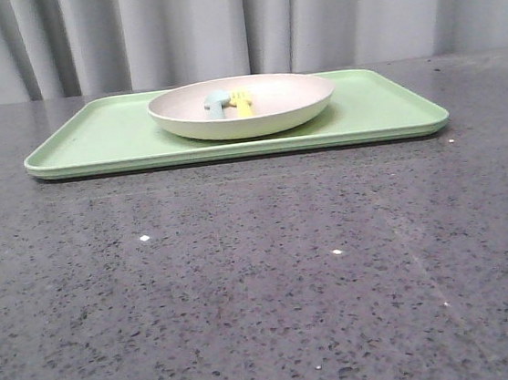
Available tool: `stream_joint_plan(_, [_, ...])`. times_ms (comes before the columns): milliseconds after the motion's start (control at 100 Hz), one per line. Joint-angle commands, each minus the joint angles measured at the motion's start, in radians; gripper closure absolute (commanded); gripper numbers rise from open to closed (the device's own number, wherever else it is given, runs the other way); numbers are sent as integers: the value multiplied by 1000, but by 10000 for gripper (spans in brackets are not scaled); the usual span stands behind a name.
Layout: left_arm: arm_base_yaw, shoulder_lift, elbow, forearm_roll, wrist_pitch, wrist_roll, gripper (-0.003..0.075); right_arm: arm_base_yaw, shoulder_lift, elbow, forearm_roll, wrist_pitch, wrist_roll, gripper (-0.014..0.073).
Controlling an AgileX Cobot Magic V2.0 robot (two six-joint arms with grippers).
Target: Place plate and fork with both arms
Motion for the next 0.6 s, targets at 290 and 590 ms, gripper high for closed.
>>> stream_joint_plan(290, [0,6,-27,-8,-81,-13,261,174,415,-397,4,-52,97,228])
stream_joint_plan(590, [0,6,-27,-8,-81,-13,261,336,728,-699,-275,77,340,228])
